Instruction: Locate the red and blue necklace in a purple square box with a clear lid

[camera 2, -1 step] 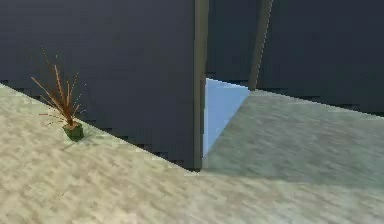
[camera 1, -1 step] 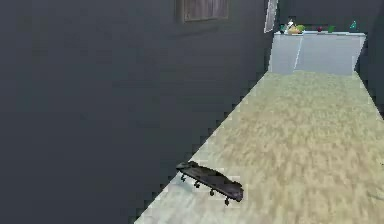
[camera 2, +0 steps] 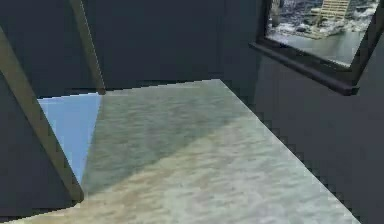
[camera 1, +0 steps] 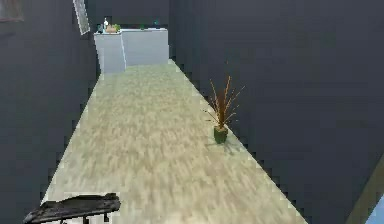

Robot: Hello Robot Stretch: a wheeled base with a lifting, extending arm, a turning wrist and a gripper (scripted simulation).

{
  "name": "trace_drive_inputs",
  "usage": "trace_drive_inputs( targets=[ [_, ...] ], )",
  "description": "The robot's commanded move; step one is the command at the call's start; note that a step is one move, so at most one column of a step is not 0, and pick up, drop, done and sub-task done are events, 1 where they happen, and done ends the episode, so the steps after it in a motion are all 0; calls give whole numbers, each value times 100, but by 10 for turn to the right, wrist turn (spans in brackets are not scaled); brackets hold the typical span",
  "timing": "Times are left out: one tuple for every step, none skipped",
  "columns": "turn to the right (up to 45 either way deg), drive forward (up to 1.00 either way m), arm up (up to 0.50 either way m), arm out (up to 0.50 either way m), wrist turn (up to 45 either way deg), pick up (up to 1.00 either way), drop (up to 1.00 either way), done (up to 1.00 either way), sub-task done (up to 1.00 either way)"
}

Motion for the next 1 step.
trace_drive_inputs(
  targets=[
    [450, 0, 0, 0, 0, 0, 0, 0, 0]
  ],
)
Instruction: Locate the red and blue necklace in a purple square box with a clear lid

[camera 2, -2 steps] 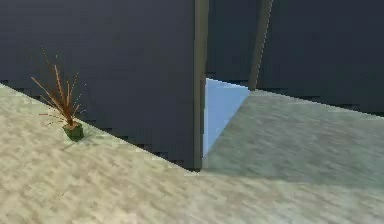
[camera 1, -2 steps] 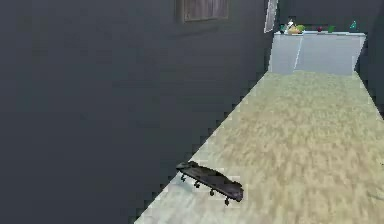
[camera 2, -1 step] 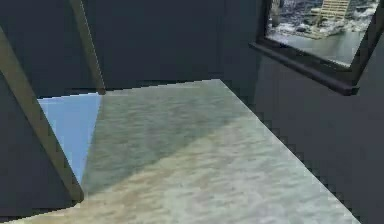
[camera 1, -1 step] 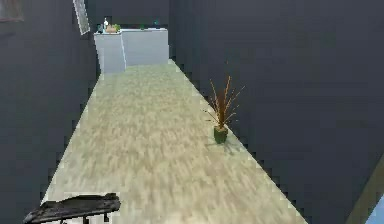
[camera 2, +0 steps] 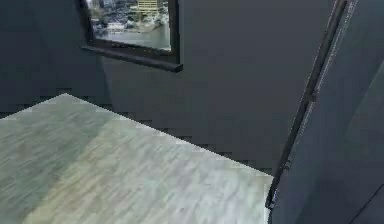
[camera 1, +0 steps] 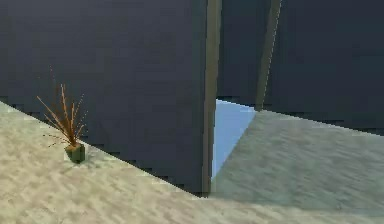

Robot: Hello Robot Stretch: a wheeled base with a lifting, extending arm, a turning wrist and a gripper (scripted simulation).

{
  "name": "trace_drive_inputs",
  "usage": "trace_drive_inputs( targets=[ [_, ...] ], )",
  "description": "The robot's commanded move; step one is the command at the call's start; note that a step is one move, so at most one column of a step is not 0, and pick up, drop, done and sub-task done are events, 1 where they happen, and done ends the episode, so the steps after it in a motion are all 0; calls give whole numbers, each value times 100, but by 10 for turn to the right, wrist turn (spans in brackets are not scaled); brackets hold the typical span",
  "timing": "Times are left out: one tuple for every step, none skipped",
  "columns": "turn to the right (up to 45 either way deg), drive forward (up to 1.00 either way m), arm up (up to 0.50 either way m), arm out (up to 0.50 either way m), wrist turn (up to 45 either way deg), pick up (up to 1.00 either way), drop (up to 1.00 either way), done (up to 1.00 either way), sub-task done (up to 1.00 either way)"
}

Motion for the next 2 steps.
trace_drive_inputs(
  targets=[
    [360, 0, 0, 0, 0, 0, 0, 0, 0],
    [0, 100, 0, 0, 0, 0, 0, 0, 0]
  ],
)
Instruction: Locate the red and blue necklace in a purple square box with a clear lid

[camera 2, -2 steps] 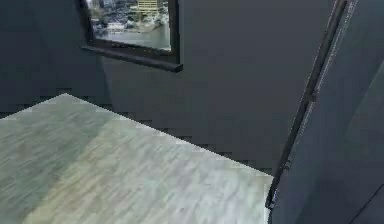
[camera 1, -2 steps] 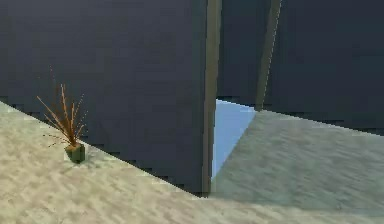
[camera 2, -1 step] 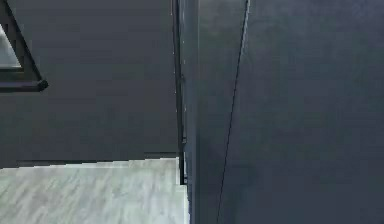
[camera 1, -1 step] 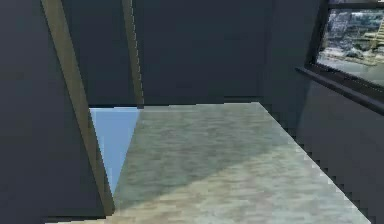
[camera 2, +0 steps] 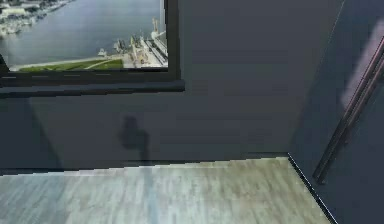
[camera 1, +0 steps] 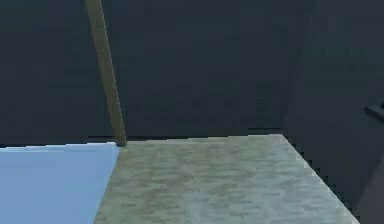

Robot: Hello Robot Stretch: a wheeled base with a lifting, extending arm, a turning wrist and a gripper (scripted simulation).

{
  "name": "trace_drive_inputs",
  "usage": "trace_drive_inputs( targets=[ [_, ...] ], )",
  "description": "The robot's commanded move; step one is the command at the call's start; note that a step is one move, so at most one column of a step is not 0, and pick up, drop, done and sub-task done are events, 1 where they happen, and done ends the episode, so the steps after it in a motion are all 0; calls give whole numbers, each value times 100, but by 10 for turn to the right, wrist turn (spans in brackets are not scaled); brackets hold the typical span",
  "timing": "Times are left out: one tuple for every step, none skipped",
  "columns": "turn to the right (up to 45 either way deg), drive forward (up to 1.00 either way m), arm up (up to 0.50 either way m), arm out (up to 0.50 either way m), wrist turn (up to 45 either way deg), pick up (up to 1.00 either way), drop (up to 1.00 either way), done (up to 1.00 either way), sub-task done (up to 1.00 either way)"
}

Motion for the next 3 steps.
trace_drive_inputs(
  targets=[
    [30, 0, 0, 0, 0, 0, 0, 0, 0],
    [0, 35, 0, 0, 0, 0, 0, 0, 0],
    [-450, 0, 0, 0, 0, 0, 0, 0, 0]
  ],
)
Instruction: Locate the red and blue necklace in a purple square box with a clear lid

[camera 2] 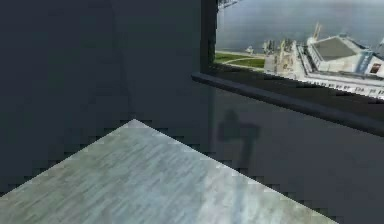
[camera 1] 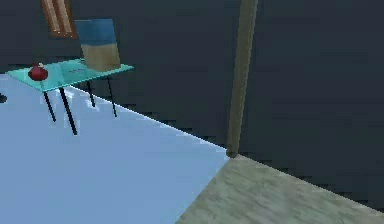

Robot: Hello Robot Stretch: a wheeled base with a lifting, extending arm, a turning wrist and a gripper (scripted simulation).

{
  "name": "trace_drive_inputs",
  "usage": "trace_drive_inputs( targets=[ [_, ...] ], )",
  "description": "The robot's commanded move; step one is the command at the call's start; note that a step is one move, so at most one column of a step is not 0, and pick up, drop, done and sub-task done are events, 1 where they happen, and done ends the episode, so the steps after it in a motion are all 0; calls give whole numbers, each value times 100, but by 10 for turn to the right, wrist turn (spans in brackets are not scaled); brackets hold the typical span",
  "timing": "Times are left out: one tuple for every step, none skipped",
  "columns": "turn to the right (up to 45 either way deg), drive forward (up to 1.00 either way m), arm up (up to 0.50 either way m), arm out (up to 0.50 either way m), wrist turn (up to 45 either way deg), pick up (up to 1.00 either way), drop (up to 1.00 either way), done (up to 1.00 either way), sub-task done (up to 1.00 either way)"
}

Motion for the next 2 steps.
trace_drive_inputs(
  targets=[
    [-90, 0, 0, 0, 0, 0, 0, 0, 0],
    [0, 50, 0, 0, 0, 0, 0, 0, 0]
  ],
)
